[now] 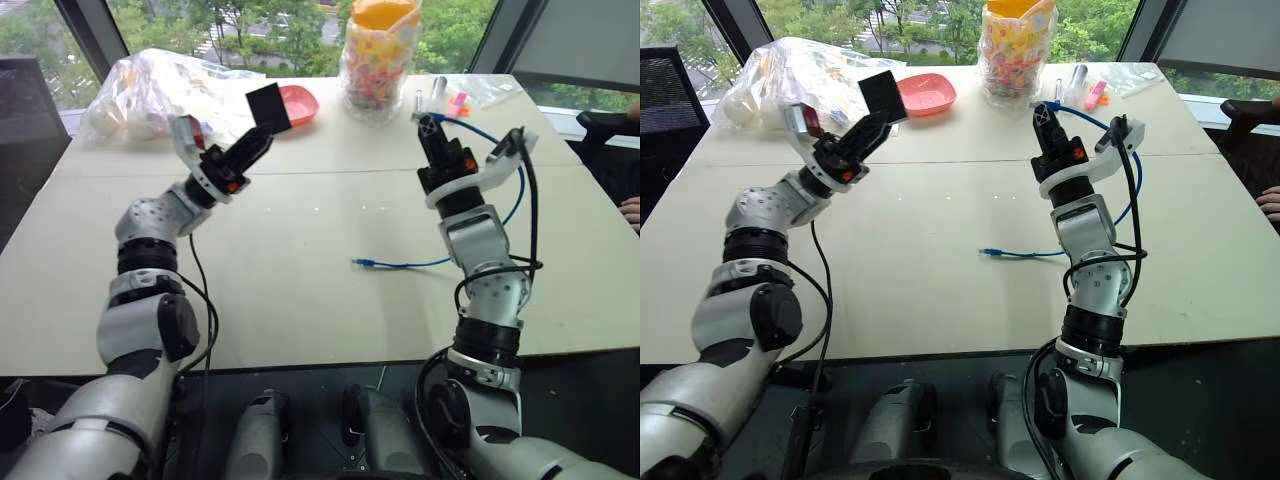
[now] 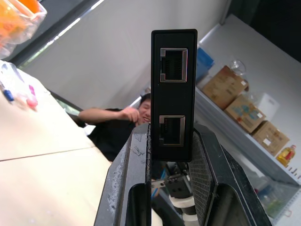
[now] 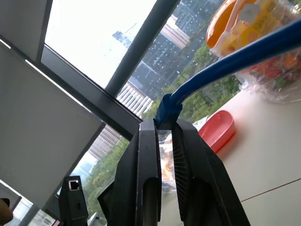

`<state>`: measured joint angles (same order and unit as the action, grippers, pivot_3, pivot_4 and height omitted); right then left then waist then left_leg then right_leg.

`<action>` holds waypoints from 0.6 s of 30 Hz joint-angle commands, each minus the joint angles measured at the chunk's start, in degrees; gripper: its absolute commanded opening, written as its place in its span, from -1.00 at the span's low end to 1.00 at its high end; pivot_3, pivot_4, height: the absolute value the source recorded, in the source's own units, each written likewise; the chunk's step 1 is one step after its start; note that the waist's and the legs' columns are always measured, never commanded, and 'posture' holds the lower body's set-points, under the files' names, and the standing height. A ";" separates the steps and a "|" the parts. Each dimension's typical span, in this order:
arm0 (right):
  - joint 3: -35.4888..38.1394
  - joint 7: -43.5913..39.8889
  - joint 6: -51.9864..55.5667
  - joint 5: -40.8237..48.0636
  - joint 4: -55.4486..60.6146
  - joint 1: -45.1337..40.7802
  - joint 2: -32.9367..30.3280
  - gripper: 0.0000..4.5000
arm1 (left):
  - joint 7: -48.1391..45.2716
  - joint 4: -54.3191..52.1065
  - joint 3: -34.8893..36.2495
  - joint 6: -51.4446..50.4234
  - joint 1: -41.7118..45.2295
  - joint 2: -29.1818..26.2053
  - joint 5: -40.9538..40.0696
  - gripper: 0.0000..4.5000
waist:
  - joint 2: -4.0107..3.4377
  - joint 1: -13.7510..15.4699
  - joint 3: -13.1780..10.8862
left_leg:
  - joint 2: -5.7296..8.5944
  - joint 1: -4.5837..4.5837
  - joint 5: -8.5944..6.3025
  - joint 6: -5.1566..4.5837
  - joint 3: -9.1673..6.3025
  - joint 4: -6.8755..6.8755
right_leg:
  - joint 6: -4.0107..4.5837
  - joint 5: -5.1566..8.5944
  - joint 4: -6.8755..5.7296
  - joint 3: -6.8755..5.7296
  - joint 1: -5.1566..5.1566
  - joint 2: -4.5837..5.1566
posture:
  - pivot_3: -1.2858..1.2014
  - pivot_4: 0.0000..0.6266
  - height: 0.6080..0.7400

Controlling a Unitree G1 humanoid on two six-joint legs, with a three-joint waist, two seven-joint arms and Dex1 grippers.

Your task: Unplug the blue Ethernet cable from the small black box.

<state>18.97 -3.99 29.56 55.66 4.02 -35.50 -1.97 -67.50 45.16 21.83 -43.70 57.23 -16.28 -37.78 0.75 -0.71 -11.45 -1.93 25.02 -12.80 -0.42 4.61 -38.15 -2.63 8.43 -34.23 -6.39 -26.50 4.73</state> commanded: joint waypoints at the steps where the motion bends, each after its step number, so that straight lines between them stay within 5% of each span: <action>1: -1.41 0.78 2.80 -5.93 -5.02 -2.26 -6.57 -0.94 | 3.56 -6.38 -6.14 8.45 -2.47 0.60 6.46 -0.76 | 0.00 -0.03 0.00 | 0.00 0.00 0.00 0.00 0.02 -0.01 | 0.00 0.00 0.02 0.02 0.00 0.01 | 0.03 -0.52 1.00; 9: -3.39 -1.16 8.22 -16.90 -22.95 -6.76 -18.44 -0.94 | 7.48 -15.50 -13.95 17.95 -8.85 2.50 12.45 -0.76 | 0.00 -0.05 0.00 | 0.01 0.05 -0.01 -0.02 0.04 0.02 | 0.02 0.00 0.01 0.02 -0.08 -0.03 | 0.03 -0.52 1.00; 13: -4.55 -4.92 6.58 -21.22 -28.78 -8.53 -20.03 -0.28 | 9.30 -18.16 -16.77 20.31 -11.78 3.84 14.29 -0.76 | -0.01 -0.14 0.01 | 0.04 0.04 -0.02 -0.03 0.06 0.02 | 0.01 0.00 0.01 0.02 -0.09 -0.07 | 0.03 -0.52 1.00; 18: -8.02 -9.96 11.92 -22.83 -23.69 -5.99 -20.68 0.82 | 12.66 -16.22 -18.14 22.82 -12.15 5.21 16.15 -0.76 | -0.01 0.00 0.01 | 0.03 0.04 -0.01 -0.03 0.04 -0.01 | 0.00 0.01 0.00 0.01 -0.08 -0.08 | 0.03 -0.52 1.00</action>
<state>11.94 -11.48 39.08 32.26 -24.55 -41.90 -21.92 -56.20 29.34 3.62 -22.99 44.21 -11.36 -22.38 0.74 -0.70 -11.44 -1.91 25.06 -12.81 -0.46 4.64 -38.16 -2.64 8.44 -34.22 -6.38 -26.57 4.66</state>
